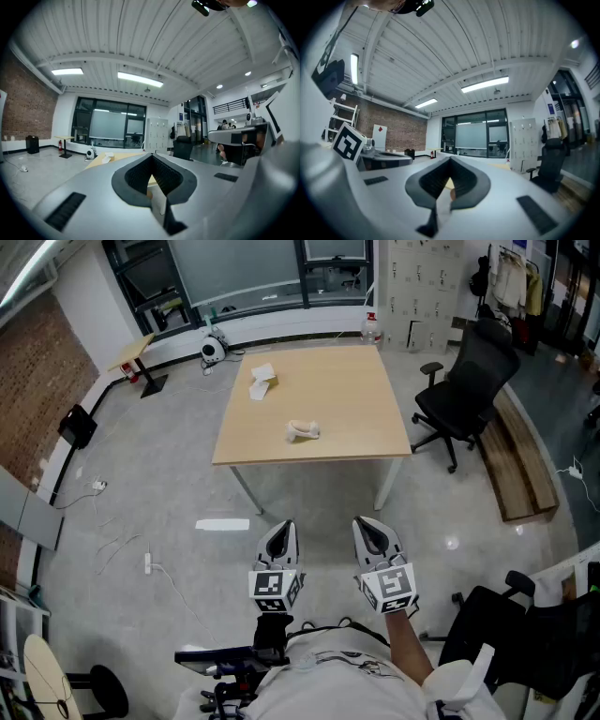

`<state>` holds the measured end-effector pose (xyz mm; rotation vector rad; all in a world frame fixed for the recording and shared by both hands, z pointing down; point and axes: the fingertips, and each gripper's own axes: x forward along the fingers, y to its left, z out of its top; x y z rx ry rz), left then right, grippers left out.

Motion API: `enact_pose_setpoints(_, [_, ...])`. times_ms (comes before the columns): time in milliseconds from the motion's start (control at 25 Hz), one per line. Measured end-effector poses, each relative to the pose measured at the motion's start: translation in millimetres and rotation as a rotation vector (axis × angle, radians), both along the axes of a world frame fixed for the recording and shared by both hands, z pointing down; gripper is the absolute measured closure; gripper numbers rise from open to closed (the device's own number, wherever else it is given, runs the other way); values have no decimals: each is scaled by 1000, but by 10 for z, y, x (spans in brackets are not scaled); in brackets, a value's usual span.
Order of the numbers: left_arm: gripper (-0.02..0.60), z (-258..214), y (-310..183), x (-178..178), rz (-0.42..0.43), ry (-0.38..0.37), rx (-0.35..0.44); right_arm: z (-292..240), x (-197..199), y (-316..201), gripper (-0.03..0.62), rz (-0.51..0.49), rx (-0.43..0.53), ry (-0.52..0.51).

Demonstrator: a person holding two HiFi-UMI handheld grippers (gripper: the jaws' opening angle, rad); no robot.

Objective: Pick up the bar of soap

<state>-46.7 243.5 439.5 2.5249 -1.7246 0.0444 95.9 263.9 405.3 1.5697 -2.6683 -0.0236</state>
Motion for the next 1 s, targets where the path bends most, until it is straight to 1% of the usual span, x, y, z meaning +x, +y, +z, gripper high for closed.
enact_pose_setpoints(400, [577,155,-61,243,-10,13,-32,147,266,-73,591,6,-16,16])
enact_pose_setpoints(560, [577,172,-87,329,-19,21,-33,168,343,-87,591,-6,-15,7])
enact_pose_setpoints(720, [577,239,-91,430,-19,22,-49,246,427,-125,591,2,-39,19])
enact_pose_setpoints(1000, [577,388,-111,444,-28,17,-82,387,416,-207,591,-12,-82,18])
